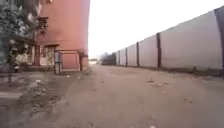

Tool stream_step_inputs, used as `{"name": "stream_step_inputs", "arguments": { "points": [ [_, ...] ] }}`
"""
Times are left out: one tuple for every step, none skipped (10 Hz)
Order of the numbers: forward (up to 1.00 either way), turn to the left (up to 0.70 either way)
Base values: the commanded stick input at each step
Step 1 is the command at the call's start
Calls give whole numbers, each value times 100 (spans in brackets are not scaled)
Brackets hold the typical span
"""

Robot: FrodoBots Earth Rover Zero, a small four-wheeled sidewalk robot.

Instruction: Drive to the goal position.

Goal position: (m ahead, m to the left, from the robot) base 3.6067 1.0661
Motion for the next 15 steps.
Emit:
{"name": "stream_step_inputs", "arguments": {
  "points": [
    [50, 0],
    [50, 0],
    [50, 0],
    [50, 0],
    [50, 0],
    [50, 0],
    [50, 0],
    [50, 0],
    [50, 0],
    [50, 0],
    [50, 0],
    [50, 0],
    [50, 0],
    [50, 0],
    [50, 0]
  ]
}}
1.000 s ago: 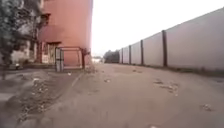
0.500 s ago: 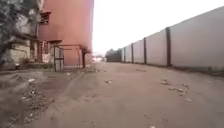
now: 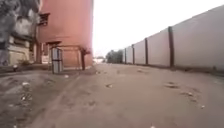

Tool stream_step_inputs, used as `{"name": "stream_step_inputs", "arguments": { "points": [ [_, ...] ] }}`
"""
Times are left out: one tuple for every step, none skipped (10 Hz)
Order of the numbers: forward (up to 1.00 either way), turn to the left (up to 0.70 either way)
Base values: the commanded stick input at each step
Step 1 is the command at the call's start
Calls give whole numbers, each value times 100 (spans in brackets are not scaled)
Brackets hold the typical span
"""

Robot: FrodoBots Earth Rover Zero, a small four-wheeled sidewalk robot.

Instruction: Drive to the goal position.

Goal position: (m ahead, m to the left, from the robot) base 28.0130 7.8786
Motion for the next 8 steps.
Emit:
{"name": "stream_step_inputs", "arguments": {
  "points": [
    [50, 0],
    [50, 0],
    [50, 0],
    [50, 5],
    [50, 46],
    [50, 50],
    [50, 50],
    [50, 11]
  ]
}}
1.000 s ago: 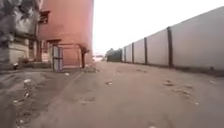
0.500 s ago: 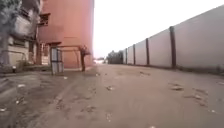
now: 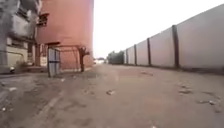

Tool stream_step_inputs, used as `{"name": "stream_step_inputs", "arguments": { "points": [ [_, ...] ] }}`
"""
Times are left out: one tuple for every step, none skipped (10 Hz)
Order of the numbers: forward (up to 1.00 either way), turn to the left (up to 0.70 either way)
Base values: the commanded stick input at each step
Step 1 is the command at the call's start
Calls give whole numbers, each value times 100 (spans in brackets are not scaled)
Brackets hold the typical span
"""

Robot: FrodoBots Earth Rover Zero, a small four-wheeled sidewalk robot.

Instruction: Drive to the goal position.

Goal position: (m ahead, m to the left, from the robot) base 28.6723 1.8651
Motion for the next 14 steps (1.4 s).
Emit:
{"name": "stream_step_inputs", "arguments": {
  "points": [
    [50, 0],
    [50, 0],
    [50, 0],
    [50, 0],
    [50, 0],
    [50, 0],
    [50, 0],
    [50, 0],
    [50, 0],
    [50, 0],
    [50, 0],
    [50, 0],
    [50, 0],
    [50, 0]
  ]
}}
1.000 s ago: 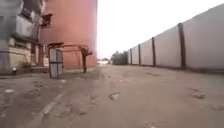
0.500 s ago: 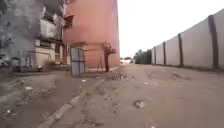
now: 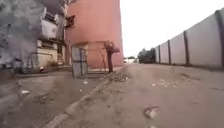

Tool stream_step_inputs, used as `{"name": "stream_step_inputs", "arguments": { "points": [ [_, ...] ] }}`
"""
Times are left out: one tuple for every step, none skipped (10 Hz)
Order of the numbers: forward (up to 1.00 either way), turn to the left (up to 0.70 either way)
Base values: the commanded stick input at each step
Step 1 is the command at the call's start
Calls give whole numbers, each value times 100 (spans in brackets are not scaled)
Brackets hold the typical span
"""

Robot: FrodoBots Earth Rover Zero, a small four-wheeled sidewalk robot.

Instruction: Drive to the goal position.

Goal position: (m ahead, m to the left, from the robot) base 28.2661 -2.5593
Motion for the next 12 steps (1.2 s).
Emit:
{"name": "stream_step_inputs", "arguments": {
  "points": [
    [50, 0],
    [50, -44],
    [50, -50],
    [50, -50],
    [50, -50],
    [50, -50],
    [50, -50],
    [50, -50],
    [50, -50],
    [50, -50],
    [50, -50],
    [50, -50]
  ]
}}
